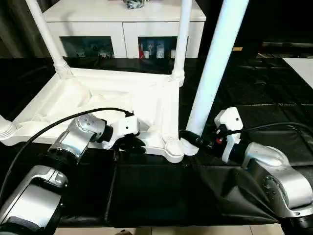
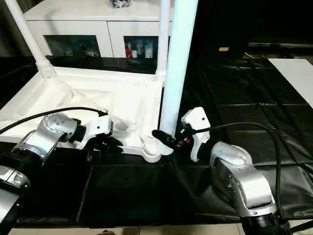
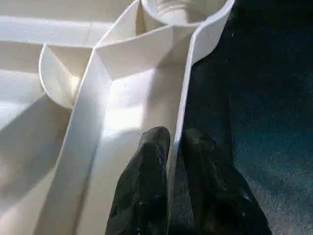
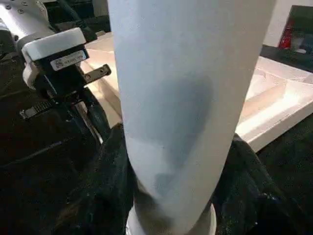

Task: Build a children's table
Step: Insert table leg to table base

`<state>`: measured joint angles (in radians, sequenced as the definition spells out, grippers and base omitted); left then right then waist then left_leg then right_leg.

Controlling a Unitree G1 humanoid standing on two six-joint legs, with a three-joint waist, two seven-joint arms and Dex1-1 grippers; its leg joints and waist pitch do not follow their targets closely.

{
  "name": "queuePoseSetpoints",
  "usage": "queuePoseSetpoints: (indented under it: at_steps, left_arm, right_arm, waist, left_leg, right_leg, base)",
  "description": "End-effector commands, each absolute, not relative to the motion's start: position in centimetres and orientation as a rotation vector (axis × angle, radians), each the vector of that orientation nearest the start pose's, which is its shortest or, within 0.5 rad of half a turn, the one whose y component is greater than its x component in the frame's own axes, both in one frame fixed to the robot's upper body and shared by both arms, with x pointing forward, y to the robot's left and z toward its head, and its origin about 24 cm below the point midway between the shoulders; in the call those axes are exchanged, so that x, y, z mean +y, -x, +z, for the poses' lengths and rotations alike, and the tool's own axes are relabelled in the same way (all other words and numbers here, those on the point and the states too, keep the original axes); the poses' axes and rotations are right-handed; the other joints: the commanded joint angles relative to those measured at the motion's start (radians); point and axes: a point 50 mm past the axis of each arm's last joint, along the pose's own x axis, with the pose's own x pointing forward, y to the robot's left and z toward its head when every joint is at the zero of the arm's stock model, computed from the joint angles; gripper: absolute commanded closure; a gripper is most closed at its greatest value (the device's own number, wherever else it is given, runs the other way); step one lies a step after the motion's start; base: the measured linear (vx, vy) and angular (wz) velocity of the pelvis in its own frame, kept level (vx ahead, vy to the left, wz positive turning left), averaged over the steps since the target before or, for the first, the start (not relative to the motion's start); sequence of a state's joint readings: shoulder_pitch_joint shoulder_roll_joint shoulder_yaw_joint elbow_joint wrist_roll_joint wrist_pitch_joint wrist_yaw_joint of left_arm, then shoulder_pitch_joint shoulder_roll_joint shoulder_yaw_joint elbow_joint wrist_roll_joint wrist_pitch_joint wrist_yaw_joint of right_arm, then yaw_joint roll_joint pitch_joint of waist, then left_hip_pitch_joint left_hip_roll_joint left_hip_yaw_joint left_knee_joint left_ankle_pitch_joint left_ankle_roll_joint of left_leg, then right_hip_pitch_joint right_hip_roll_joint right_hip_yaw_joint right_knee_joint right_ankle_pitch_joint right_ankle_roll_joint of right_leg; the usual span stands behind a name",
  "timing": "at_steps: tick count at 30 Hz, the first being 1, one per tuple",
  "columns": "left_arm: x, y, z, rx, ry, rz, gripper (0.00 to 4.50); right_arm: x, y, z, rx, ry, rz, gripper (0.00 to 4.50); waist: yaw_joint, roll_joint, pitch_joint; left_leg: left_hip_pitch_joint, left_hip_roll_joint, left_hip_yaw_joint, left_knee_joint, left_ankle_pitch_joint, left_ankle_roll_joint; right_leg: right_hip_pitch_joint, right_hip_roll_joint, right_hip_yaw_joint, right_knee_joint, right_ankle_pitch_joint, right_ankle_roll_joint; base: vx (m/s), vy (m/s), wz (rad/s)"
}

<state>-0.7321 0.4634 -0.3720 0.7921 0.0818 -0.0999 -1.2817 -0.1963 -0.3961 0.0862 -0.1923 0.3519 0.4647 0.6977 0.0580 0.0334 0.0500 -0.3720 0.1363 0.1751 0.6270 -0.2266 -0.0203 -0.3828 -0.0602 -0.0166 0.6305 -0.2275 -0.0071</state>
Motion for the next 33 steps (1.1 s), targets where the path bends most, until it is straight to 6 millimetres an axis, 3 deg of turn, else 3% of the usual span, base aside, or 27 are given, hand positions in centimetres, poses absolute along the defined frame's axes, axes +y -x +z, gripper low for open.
queuePoseSetpoints:
  at_steps: [1,6,14,16,25,26,30,33]
  left_arm:
    - [16.2,-33.4,6.5,0.515,-0.684,-1.386,3.73]
    - [16.4,-33.4,6.6,0.514,-0.677,-1.381,3.73]
    - [16.4,-33.2,6.3,0.501,-0.63,-1.385,4.33]
    - [16.5,-33.0,6.0,0.512,-0.626,-1.393,4.48]
    - [16.0,-32.4,5.9,0.463,-0.55,-1.389,4.48]
    - [15.6,-32.1,5.9,0.439,-0.524,-1.396,4.48]
    - [14.6,-31.2,5.6,0.407,-0.489,-1.42,4.5]
    - [14.2,-30.9,5.4,0.398,-0.481,-1.423,4.5]
  right_arm:
    - [-14.3,-26.4,10.4,0.119,0.052,0.899,2.62]
    - [-14.3,-26.4,10.4,0.117,0.05,0.9,2.62]
    - [-14.2,-26.4,10.4,0.12,0.048,0.908,2.62]
    - [-14.2,-26.4,10.4,0.12,0.047,0.912,2.62]
    - [-14.0,-27.0,10.2,0.131,0.003,0.887,2.62]
    - [-14.1,-27.3,10.0,0.142,-0.013,0.866,2.62]
    - [-14.2,-27.8,9.5,0.186,-0.045,0.843,2.63]
    - [-14.1,-28.0,9.4,0.211,-0.055,0.864,2.63]
  waist:
    - [0.0,-0.002,-0.059]
    - [0.001,-0.002,-0.058]
    - [-0.003,-0.005,-0.058]
    - [-0.006,-0.011,-0.059]
    - [-0.017,-0.006,-0.057]
    - [-0.018,0.001,-0.058]
    - [-0.017,-0.009,-0.059]
    - [-0.016,-0.009,-0.058]
  left_leg:
    - [0.016,0.095,-0.038,-0.089,-0.094,0.04]
    - [0.017,0.096,-0.038,-0.09,-0.102,0.036]
    - [0.014,0.095,-0.038,-0.089,-0.084,0.049]
    - [0.013,0.094,-0.037,-0.089,-0.075,0.055]
    - [0.014,0.097,-0.037,-0.089,-0.079,0.065]
    - [0.015,0.098,-0.038,-0.089,-0.08,0.06]
    - [0.014,0.097,-0.034,-0.088,-0.059,0.067]
    - [0.015,0.096,-0.033,-0.087,-0.059,0.075]
  right_leg:
    - [0.045,-0.1,0.045,-0.061,0.073,-0.291]
    - [0.043,-0.102,0.045,-0.062,0.065,-0.293]
    - [0.045,-0.102,0.045,-0.061,0.075,-0.294]
    - [0.046,-0.103,0.045,-0.06,0.084,-0.296]
    - [0.044,-0.102,0.044,-0.061,0.07,-0.309]
    - [0.044,-0.104,0.044,-0.059,0.075,-0.314]
    - [0.046,-0.102,0.044,-0.057,0.103,-0.322]
    - [0.045,-0.1,0.044,-0.059,0.085,-0.314]
  base:
    - [0.0,0.0,0.0]
    - [0.0,0.0,0.0]
    - [0.0,0.0,0.0]
    - [0.0,0.0,0.0]
    - [0.0,0.0,0.0]
    - [0.0,0.0,0.0]
    - [0.0,0.0,0.0]
    - [0.0,0.0,0.0]
